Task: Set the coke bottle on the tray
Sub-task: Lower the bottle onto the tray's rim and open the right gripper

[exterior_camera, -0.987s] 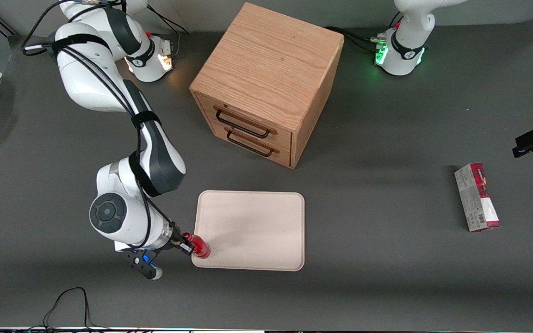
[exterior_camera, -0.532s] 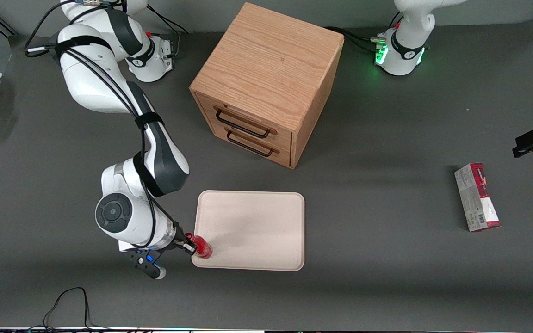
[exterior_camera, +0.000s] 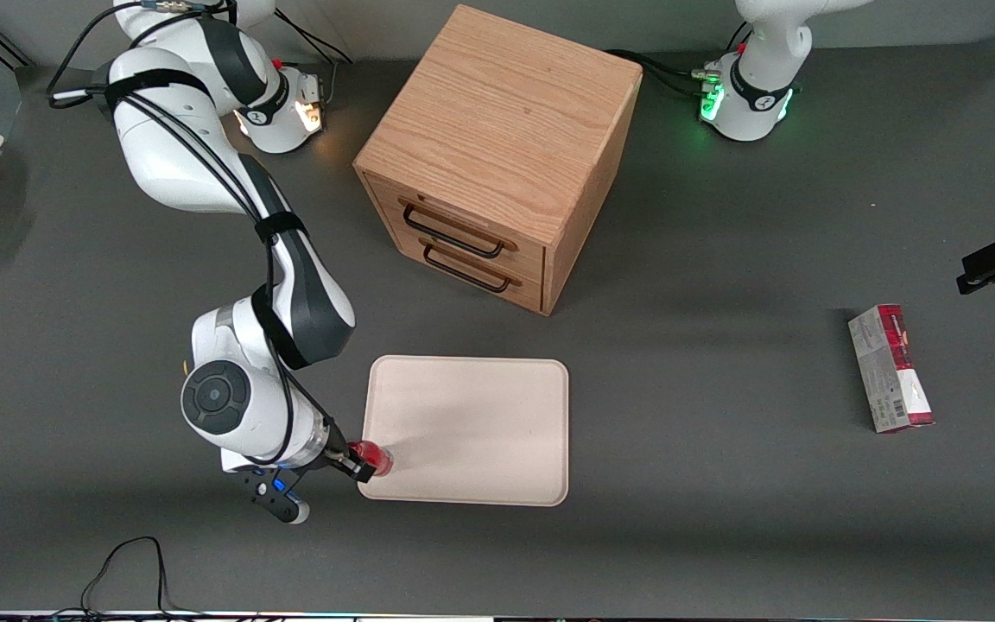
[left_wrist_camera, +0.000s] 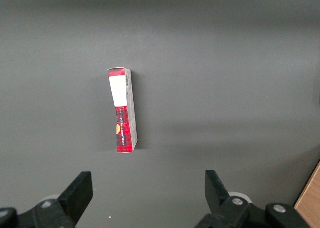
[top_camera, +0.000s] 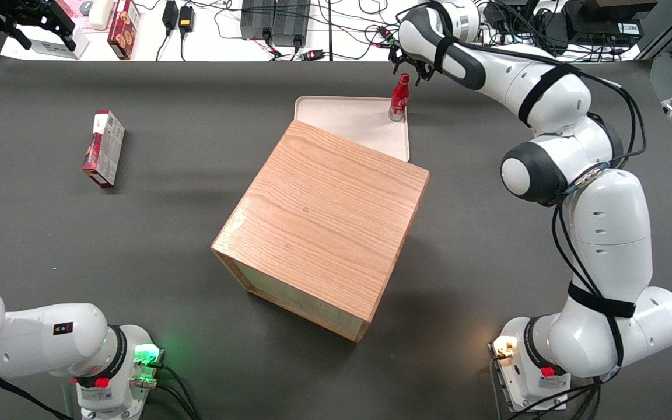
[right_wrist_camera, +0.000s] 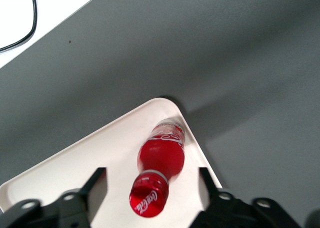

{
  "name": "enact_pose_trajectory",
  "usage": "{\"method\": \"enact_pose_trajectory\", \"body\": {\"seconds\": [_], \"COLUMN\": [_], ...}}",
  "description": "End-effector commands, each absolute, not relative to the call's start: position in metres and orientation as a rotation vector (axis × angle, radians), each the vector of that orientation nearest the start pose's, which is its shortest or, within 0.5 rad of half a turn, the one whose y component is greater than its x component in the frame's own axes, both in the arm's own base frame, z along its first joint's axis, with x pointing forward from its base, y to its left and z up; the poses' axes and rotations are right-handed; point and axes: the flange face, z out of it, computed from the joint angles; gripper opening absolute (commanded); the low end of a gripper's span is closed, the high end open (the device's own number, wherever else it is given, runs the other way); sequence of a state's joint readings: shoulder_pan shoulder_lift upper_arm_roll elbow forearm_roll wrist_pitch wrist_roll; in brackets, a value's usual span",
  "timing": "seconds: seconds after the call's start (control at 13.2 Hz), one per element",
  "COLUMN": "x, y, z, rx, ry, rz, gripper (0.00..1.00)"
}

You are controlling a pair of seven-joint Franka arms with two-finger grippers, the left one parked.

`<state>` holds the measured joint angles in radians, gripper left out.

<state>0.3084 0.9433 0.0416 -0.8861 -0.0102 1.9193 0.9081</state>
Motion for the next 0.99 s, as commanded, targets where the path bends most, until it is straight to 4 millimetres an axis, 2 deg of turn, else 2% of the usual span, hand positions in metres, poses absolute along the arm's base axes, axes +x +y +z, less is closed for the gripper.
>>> {"method": "enact_pose_trajectory", "body": {"seconds": [0.0,0.3,0.46,0.68,0.84,0.91], "x": [0.753,0.753,0.751,0.744,0.733,0.725], "y": [0.264,0.264,0.264,0.255,0.242,0.223], "z": [0.339,0.340,0.349,0.380,0.404,0.415], "rx": [-2.942,-2.942,-2.943,-2.961,-3.028,-3.056], "ry": [0.897,0.896,0.894,0.893,0.756,0.668], "rz": [-0.131,-0.135,-0.135,-0.091,-0.012,0.078], "gripper": [1.00,1.00,1.00,1.00,1.00,1.00]}}
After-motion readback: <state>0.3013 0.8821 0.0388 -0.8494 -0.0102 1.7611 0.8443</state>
